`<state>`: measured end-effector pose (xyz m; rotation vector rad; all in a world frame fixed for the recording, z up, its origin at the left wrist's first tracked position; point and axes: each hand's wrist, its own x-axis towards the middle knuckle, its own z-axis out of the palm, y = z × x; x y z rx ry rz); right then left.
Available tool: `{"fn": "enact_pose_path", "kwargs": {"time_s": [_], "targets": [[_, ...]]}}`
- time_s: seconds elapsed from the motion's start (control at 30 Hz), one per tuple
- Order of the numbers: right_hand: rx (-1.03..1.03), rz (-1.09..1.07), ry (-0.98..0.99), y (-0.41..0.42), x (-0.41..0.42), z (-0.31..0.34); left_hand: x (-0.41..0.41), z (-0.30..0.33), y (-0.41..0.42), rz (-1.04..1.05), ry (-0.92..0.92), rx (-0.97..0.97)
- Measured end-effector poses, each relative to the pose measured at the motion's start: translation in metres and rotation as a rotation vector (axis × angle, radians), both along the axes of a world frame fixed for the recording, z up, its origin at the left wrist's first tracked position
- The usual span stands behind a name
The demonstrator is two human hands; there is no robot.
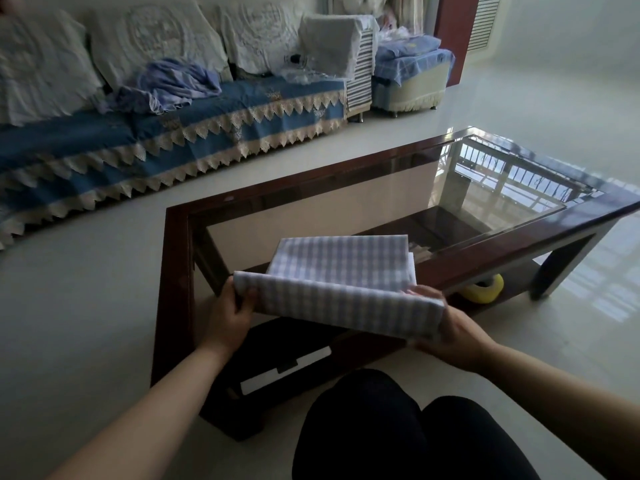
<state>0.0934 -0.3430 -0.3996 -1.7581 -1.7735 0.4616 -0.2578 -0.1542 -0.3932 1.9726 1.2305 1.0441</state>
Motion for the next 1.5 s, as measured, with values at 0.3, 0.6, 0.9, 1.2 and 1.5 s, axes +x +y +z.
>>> {"fn": "enact_pose_path", "kwargs": {"time_s": [0.3,0.6,0.9,1.2,1.5], "targets": [[0.342,-0.087,-0.04,0.02,-0.003,-0.008,0.035,0.029,0.042,0.082,0.218,0.139],[-0.388,-0.62,-0.048,0.105,0.001,0.001,0.077,0.007,0.096,0.256,0.716,-0.36],[-0.411,-0.623,0.453,0.09,0.013,-0.013,0.11,0.006,0.107,-0.176,0.975,0.225],[-0.497,-0.72,0.381,0.077,0.016,-0.006,0.189,0.022,0.105,-0.484,1.196,0.053],[-0.414,-0.535,1.15,0.015,0.043,0.0,0.227,0.02,0.055,-0.574,1.143,0.065]]}}
